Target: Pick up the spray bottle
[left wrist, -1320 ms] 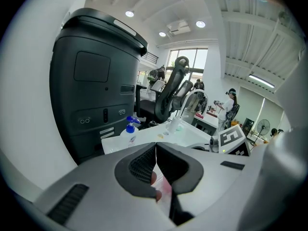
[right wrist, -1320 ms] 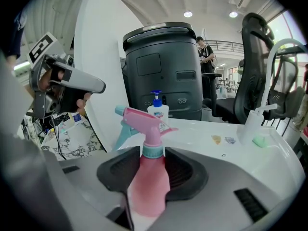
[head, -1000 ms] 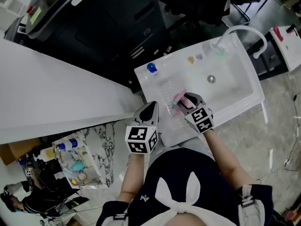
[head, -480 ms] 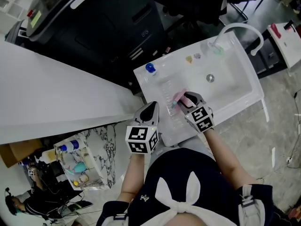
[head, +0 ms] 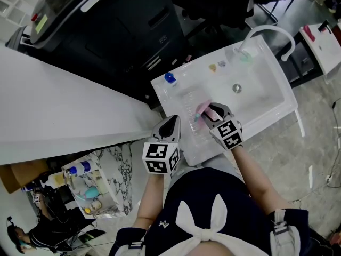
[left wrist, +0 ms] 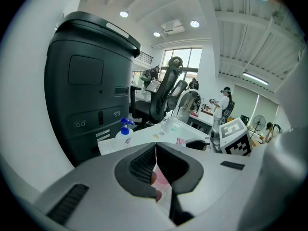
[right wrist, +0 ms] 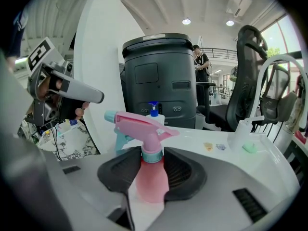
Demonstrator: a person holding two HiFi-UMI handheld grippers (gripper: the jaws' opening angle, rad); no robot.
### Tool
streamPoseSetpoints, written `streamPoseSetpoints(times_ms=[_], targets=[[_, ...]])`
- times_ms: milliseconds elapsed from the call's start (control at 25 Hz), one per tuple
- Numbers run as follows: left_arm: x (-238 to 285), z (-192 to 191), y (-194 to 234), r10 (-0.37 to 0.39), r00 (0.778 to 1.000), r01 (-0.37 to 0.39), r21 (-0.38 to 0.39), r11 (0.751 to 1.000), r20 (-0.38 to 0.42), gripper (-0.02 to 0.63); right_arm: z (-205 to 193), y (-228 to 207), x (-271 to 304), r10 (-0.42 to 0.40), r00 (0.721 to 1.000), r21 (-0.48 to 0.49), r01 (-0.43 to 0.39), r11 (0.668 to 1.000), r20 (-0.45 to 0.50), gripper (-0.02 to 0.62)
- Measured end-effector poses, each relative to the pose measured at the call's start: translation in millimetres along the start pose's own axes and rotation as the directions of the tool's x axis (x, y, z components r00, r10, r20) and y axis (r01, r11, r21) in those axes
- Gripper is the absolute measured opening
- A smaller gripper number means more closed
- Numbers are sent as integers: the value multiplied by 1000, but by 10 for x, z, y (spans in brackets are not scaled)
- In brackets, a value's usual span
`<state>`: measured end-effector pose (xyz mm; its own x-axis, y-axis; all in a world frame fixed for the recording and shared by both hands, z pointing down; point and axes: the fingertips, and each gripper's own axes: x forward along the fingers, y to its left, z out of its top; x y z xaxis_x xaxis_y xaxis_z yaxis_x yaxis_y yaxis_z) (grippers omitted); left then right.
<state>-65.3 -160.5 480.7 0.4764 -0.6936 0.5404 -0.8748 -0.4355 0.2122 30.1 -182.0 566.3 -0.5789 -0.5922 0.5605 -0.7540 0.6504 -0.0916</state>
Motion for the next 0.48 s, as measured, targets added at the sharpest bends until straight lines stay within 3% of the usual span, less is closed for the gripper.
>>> streamPoseSetpoints(times_ms=[480], targets=[[-19, 58, -35, -40, 999, 40, 26, 999, 7, 26, 240, -21, -220, -59, 997, -1, 59, 998, 57, 150]])
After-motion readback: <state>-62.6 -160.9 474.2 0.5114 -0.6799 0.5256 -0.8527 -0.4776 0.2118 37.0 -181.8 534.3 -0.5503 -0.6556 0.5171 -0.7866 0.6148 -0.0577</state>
